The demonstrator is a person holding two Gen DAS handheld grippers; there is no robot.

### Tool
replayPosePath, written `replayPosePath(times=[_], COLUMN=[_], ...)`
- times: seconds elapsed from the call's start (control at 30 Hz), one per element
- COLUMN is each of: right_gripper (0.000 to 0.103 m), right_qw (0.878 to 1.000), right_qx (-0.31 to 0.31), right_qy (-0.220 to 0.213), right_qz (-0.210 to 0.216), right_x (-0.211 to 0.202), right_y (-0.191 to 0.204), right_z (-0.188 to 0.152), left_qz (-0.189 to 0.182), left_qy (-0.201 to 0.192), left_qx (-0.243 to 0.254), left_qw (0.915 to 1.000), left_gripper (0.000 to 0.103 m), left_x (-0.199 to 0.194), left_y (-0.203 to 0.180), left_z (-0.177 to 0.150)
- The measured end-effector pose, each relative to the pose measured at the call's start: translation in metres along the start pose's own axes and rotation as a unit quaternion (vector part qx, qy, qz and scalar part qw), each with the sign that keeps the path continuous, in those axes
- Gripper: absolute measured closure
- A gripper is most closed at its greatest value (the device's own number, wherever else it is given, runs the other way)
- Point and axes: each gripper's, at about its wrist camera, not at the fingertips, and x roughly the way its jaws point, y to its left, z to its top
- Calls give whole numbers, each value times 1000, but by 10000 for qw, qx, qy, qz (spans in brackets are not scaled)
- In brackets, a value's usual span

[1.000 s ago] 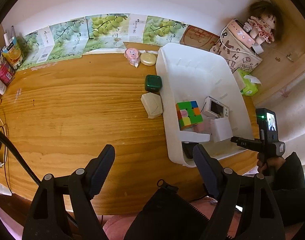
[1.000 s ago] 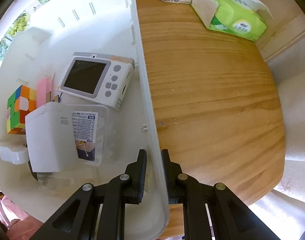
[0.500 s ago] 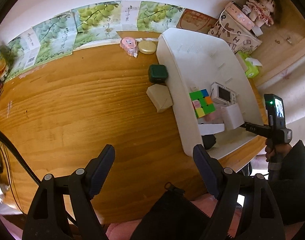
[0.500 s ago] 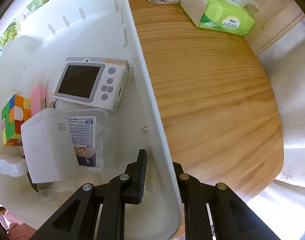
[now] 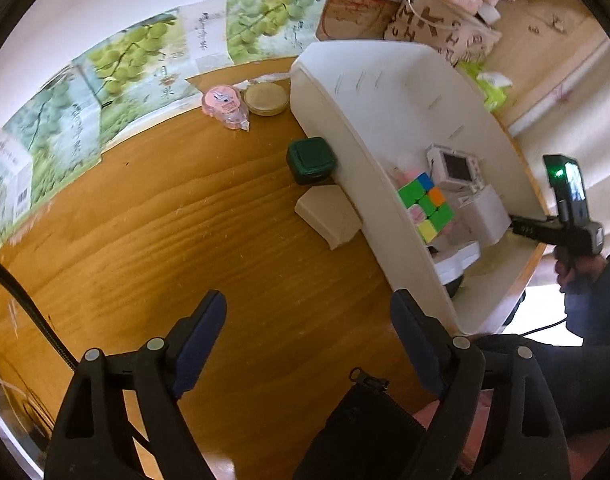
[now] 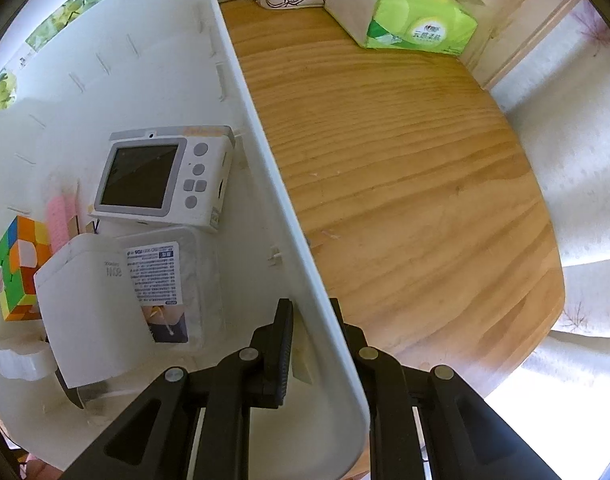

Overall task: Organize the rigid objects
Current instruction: 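Move the open left tool to the beige wedge-shaped block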

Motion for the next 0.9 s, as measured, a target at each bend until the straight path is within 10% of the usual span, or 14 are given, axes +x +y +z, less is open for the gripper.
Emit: replayPosePath(times=[0.57,0.9], right_gripper=[87,87], right_qw=[9998,9992], right_qx=[64,127], right_qy=[159,299], right_qz=[-136,-247], right_x=[5,11], right_y=[8,13], right_z=[4,10], left_qz=[-117,-442], left_qy=[-517,-731], left_qx=[2017,2330], left_qw=[9780,9687], left_gripper=[17,18], left_x=[59,86], left_y=[-14,-9], left_z=[28,30])
